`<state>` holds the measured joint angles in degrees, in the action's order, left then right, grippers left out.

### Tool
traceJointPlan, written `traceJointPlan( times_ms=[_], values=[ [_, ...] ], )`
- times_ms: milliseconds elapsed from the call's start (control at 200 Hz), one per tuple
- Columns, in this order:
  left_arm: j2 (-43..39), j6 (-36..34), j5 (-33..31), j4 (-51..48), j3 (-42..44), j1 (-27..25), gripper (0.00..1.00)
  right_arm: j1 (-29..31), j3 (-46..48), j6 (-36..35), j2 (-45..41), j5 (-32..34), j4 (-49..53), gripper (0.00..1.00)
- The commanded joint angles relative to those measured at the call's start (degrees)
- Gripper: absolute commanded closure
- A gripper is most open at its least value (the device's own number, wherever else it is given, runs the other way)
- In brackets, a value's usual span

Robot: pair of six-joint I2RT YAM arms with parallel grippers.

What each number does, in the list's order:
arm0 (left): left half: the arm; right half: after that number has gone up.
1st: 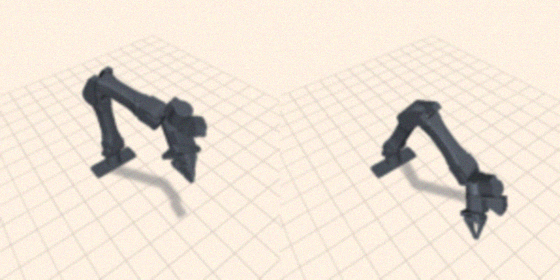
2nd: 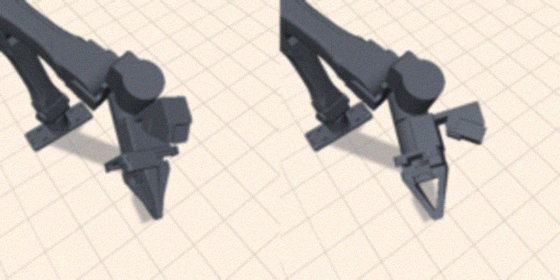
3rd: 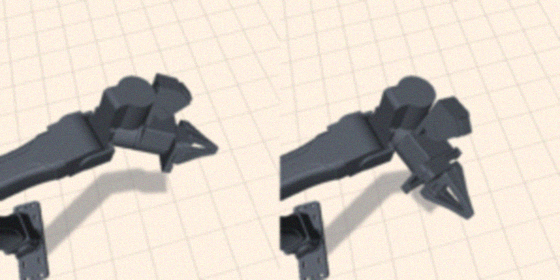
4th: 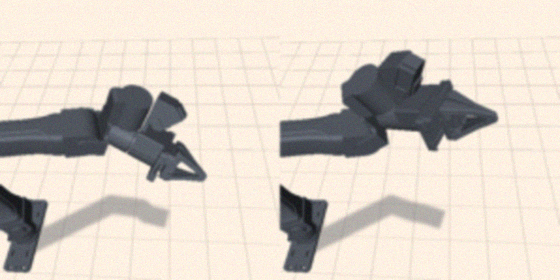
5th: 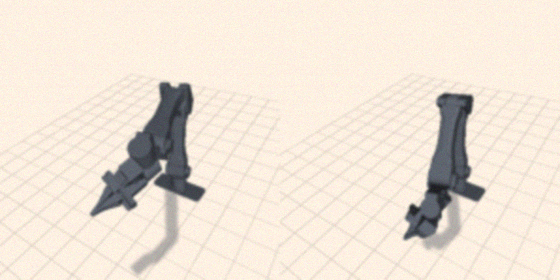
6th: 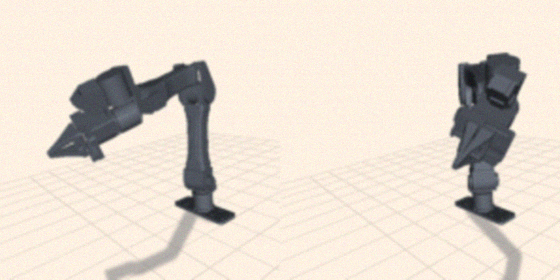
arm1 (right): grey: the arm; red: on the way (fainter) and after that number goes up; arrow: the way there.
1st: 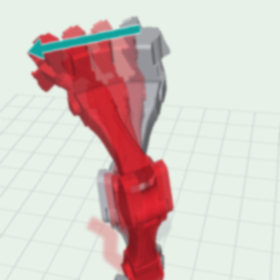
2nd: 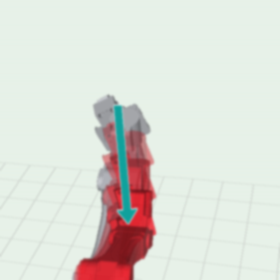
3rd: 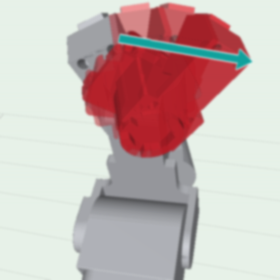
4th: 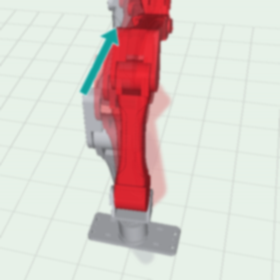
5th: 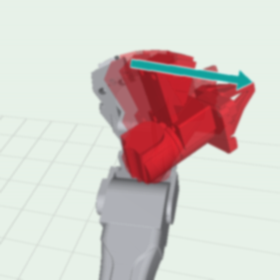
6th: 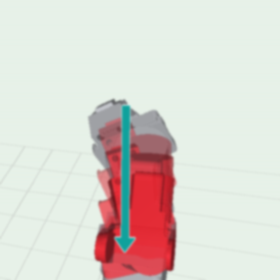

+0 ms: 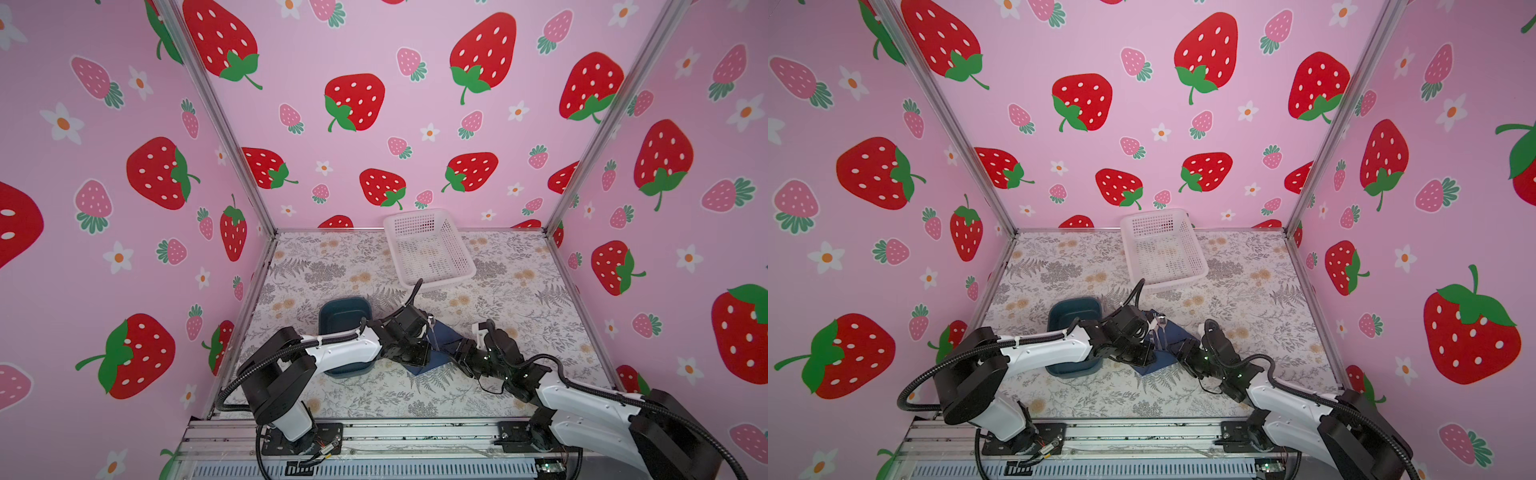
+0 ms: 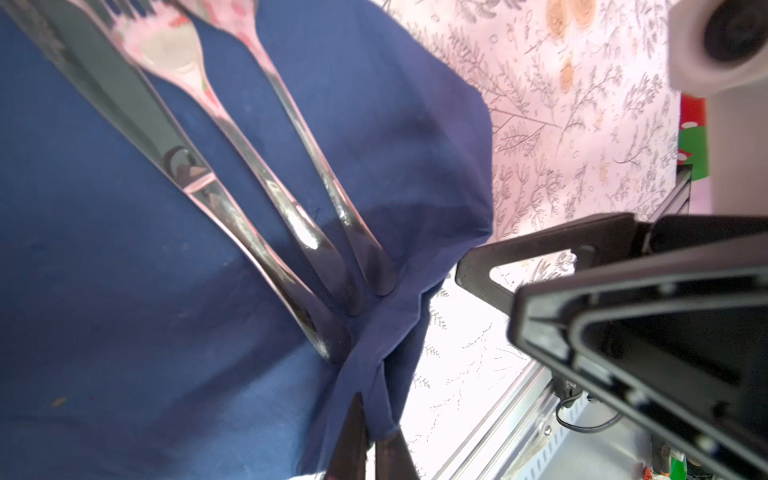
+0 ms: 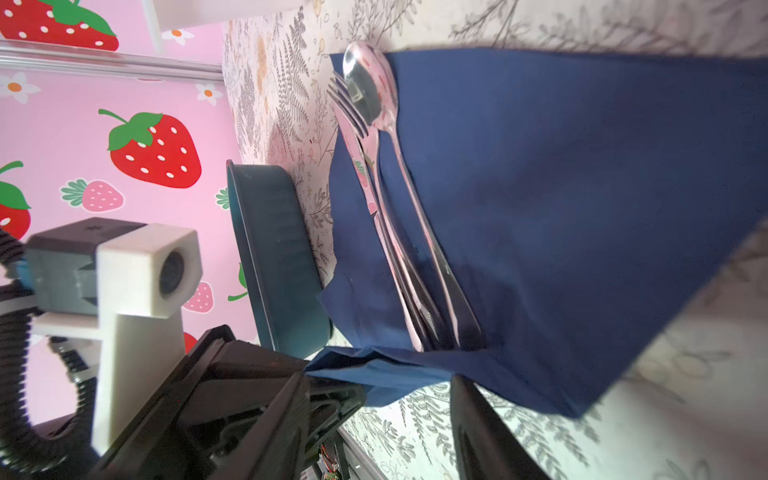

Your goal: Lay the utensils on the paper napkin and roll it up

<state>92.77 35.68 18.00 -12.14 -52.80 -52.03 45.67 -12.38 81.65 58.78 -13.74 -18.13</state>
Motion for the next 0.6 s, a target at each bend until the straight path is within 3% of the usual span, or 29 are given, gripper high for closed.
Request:
traceJointPlan(
  times_ms=[0, 210, 340, 595],
  values=[
    [1.6, -2.0, -0.8, -2.3, -3.7, -0.1, 0.92, -1.1, -0.9, -3.4, -2.5, 3.9, 9.4, 0.46],
    [3.4, -2.8, -2.1, -5.6, -6.0, -0.1, 0.93, -2.4, -3.2, -9.9, -4.6, 4.8, 15.5, 0.55],
    [3.3, -2.8, -3.3, -7.2, -6.2, -0.1, 0.93, -2.5, -5.1, -15.4, -4.1, 2.6, 15.6, 0.58],
    [3.3, -2.4, -6.0, -9.0, -6.7, 0.1, 0.92, -2.4, -6.4, -22.8, -2.9, -4.9, 15.2, 0.74]
  ],
)
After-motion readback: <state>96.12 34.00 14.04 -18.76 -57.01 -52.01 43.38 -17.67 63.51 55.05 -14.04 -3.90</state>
